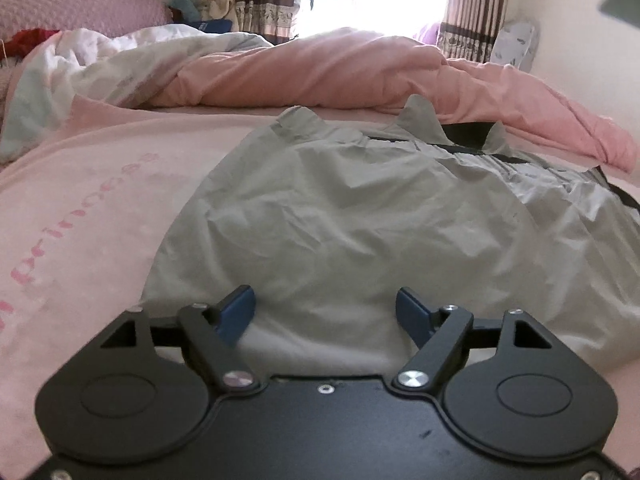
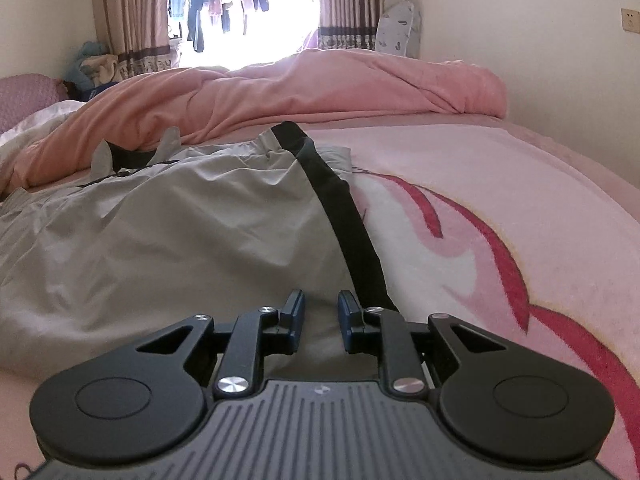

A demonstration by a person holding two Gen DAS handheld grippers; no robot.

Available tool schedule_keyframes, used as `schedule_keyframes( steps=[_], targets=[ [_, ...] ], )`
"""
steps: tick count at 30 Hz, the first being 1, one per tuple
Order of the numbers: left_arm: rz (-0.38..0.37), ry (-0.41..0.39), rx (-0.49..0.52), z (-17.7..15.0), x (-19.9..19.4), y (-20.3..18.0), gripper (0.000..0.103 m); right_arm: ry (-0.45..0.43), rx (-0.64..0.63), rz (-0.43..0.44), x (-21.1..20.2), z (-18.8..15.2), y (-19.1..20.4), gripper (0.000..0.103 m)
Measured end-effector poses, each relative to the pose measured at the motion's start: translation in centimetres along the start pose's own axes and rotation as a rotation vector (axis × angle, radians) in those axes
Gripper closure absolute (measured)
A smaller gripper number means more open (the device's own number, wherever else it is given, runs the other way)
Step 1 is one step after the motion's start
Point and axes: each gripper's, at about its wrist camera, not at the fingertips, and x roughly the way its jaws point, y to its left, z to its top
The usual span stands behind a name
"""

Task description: Fold large clothes

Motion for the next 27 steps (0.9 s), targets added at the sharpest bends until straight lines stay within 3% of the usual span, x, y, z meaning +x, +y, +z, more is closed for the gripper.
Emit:
schedule_keyframes(
  steps=[4,8,14,18,23,27],
  targets=[
    [-0.004,0.000,0.013,-0.3,-0.2,-0.1,0.022,0.013,-0.026,-0.050,-0.2,0.7,1.0,0.079],
    [-0.006,0.001,0.009,-0.1,0.0,-0.2,0.022,-0.052,-0.005,-0.048,-1.8,1.7,3.0,0.079],
    [-0.028,0.002,-0.009,0.0,-0.1,0.0,0.018,-0.130,-0.058,0.157,-4.5,3.2,10.3,0.079],
    [-0.032,0.007,-0.036,0.3,-0.7,0.5,0.018,-0.099,-0.111,0.268,-4.4,2.6,15.5,0.079],
    [-0.018,-0.006,-0.180,0.5,-3.9,3.3,0.018,0.020,-0.146,0.245,-1.9,0.3,18.1,0.079],
    [-0.085,0.005,-0.425,-0.6,-6.3,6.9,0.018,-0.012,-0.148,0.243,-1.6,-1.4,17.9,0.077]
  ],
)
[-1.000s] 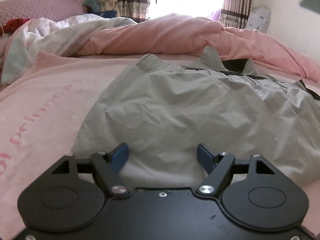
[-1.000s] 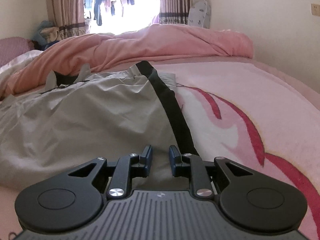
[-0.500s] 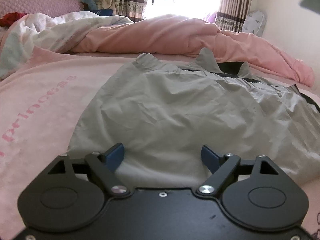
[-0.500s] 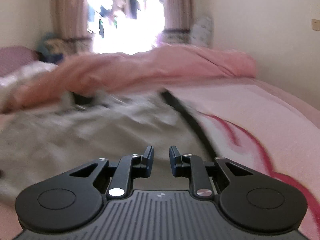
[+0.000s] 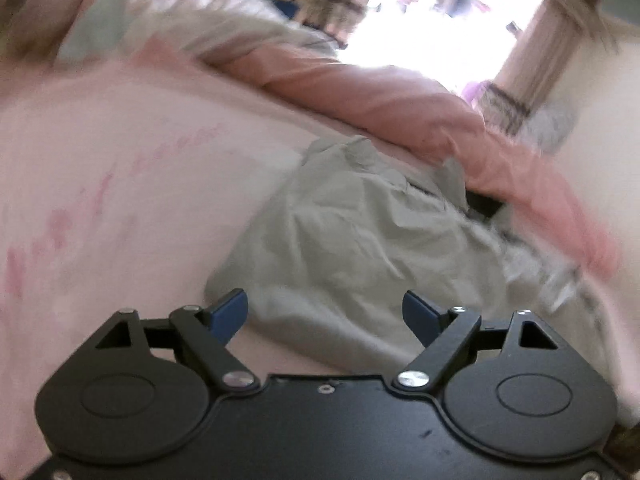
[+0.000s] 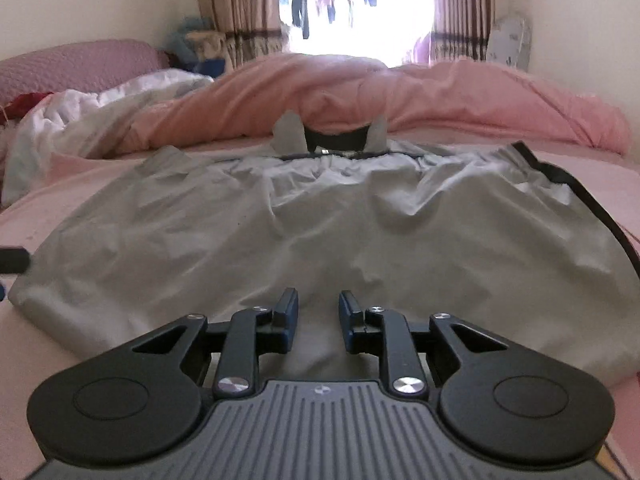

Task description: Fold large clothes

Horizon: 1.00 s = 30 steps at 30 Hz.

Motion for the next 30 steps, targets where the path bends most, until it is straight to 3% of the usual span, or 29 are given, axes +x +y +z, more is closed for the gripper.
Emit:
schedule_keyframes(
  steps=[3,6,14,19,24,30],
  targets=[
    [-0.060,0.052,-0.171,-0.5,0.1,1.9,0.018,0.007,0.024,0.011,-0.1,0.2,-0.2,0.077],
    [-0.101,0.092,-0.269,-1.3,1.3,2.6,0.019,0.004,0.015,0.011,-0.3,0.3,-0.3,0.076],
    [-0.149,-0.031,-0.366,-1.6,2.9,3.0,0.017,0.004,0.035,0.032,0.1,0.1,-0.6,0.074],
    [-0.156,-0.074,-0.370,-0.2,4.2,3.1,0.014,0.001,0.042,0.039,0.2,0.1,-0.8,0.073],
    [-0.111,-0.111,-0.268,1.6,6.7,1.6,0.014,0.001,0.039,0.038,0.1,0.0,-0.7,0.073],
    [-0.075,-0.086,-0.260,2.1,6.5,1.3,0.024,0.024,0.026,0.010,-0.3,1.4,-0.1,0.072]
  ],
)
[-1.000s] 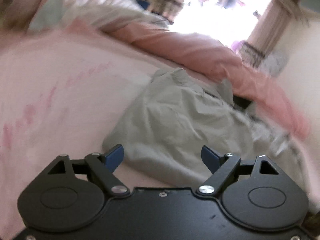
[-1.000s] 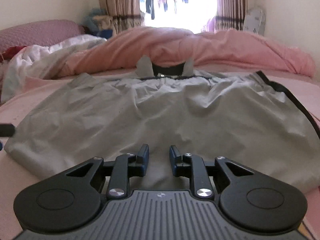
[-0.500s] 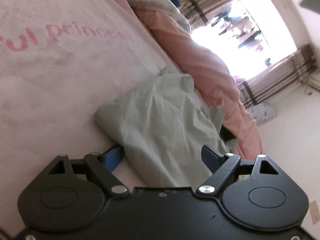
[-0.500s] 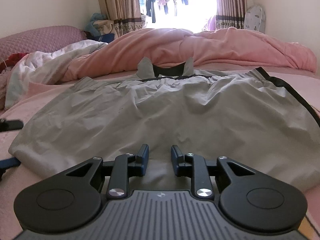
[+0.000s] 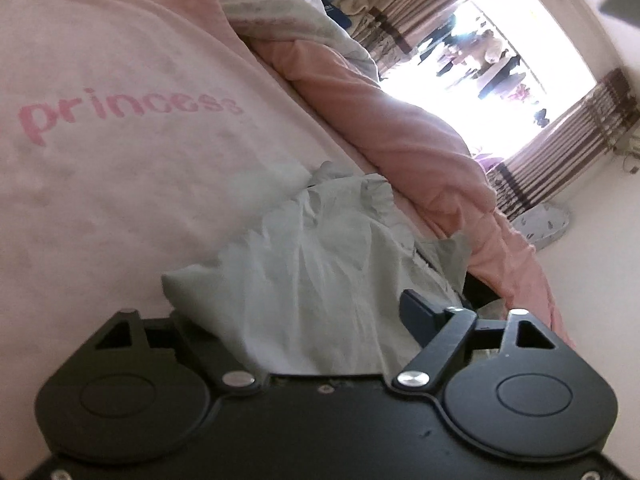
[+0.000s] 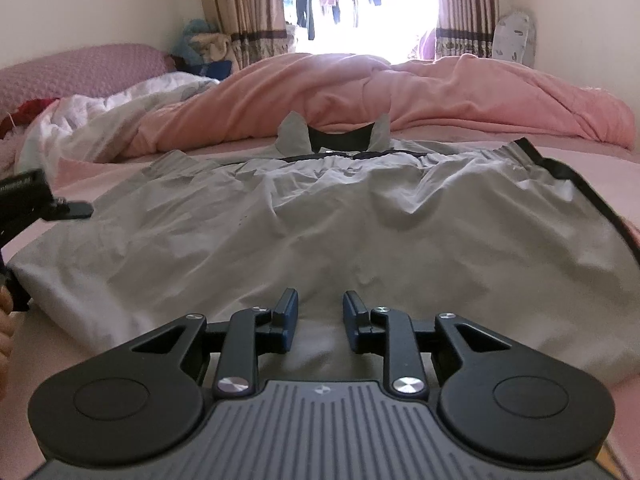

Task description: Fold large clothes

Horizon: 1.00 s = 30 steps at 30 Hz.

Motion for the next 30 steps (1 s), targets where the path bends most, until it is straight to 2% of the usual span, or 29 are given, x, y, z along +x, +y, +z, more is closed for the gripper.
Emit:
schedule_keyframes(
  steps=[3,8,15,18,20,21,23,26,30],
  targets=[
    [-0.002,0.004,0.034,-0.2,0.5,0.0,0.025,-0.029,0.013,0.007,-0.4,0.8,0.5,0.072],
    [0.024,0.021,0.101,-0.2,0.9,-0.7,0.025,0.022,0.041,-0.011,1.5,0.4,0.9,0.072],
    [0.039,0.029,0.185,-0.5,1.5,-1.3,0.027,-0.025,0.044,-0.013,1.7,-0.5,0.8,0.069],
    [0.077,0.018,0.222,-0.8,1.5,-1.7,0.044,-0.031,0.046,-0.012,1.6,-0.6,0.8,0.069],
    [0.085,0.018,0.244,-1.0,1.6,-2.0,0.061,-0.033,0.049,-0.010,1.6,-0.6,0.7,0.069],
    [0.090,0.015,0.255,-1.0,1.6,-2.1,0.064,-0.034,0.050,-0.009,1.6,-0.6,0.7,0.069],
    [0.086,0.009,0.270,-1.1,1.6,-2.4,0.078,-0.034,0.051,-0.003,1.6,-0.5,0.6,0.069],
    [0.072,-0.001,0.278,-0.8,1.5,-3.0,0.088,-0.036,0.019,-0.003,1.0,-0.4,0.5,0.068],
    [0.052,-0.006,0.316,-0.3,1.0,-4.3,0.092,-0.087,-0.039,-0.113,-1.5,0.1,-1.9,0.068]
  ],
)
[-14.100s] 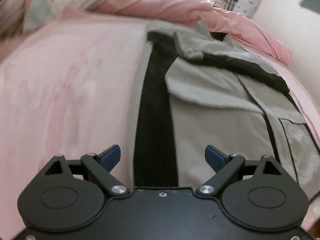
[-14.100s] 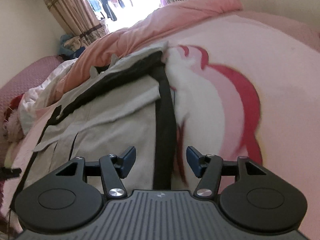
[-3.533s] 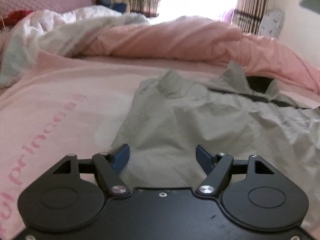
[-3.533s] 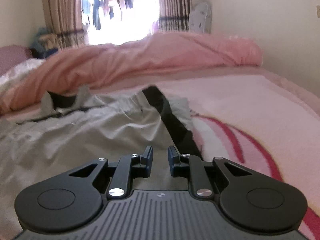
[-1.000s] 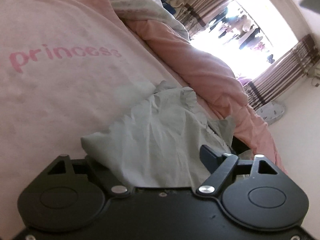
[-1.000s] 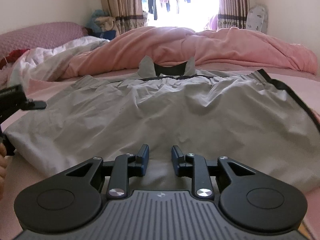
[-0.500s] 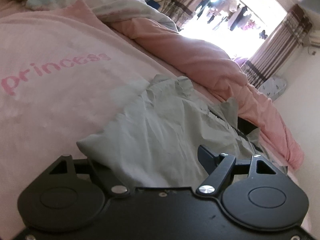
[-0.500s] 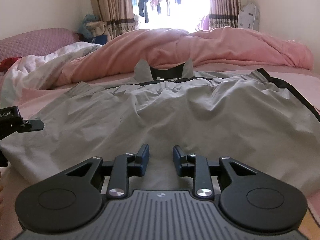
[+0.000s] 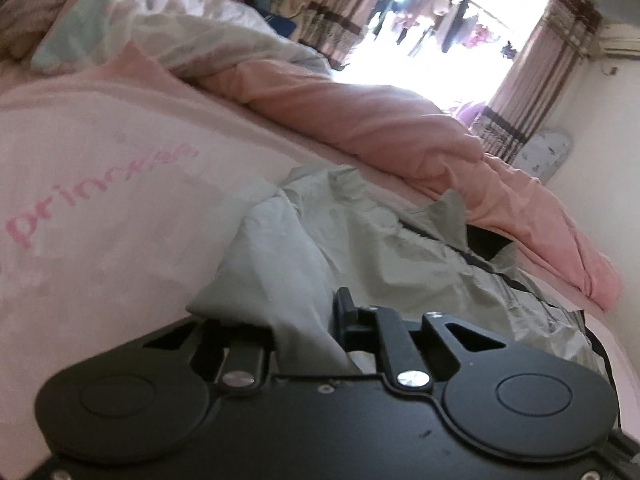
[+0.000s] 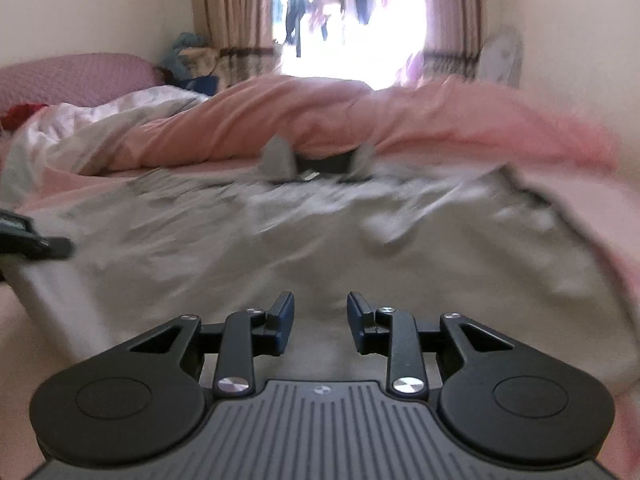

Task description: Fold large clothes

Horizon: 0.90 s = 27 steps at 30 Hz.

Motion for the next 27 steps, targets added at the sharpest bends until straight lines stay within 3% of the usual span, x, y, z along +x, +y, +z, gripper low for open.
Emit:
schedule_keyframes(
  steps=[7,8,10,16,18,23,25,27],
  targets=[
    [-0.047,-0.029,0.009,1.0,-0.3,-2.6,0.097,0.087,0.120,-0.087,-0.1,-1.5,-6.4,0.068],
    [-0.057,-0.034,0.015,1.1,-0.4,-3.3,0.097,0.113,0.137,-0.075,0.4,-2.0,-6.9,0.068],
    [-0.061,-0.039,0.039,1.4,-0.5,-4.6,0.097,0.084,0.137,-0.057,0.8,-2.8,-7.3,0.068],
    [-0.121,-0.041,0.100,1.9,-0.8,-9.4,0.099,0.109,0.183,-0.016,0.3,-2.2,-8.1,0.068],
    [-0.175,-0.039,0.109,2.1,-1.0,-11.2,0.100,0.117,0.246,0.007,-0.2,-1.8,-9.8,0.068],
    [-0.420,-0.019,0.128,1.0,-1.6,-18.2,0.102,0.070,0.248,-0.083,-3.0,-1.4,-13.2,0.068],
    [-0.539,0.028,0.171,-1.0,-1.0,-21.9,0.102,0.060,0.255,-0.121,-4.1,-1.7,-14.5,0.068],
    [-0.609,0.092,0.231,-4.2,0.4,-25.3,0.102,0.057,0.262,-0.156,-4.8,-2.1,-15.4,0.068]
  ],
)
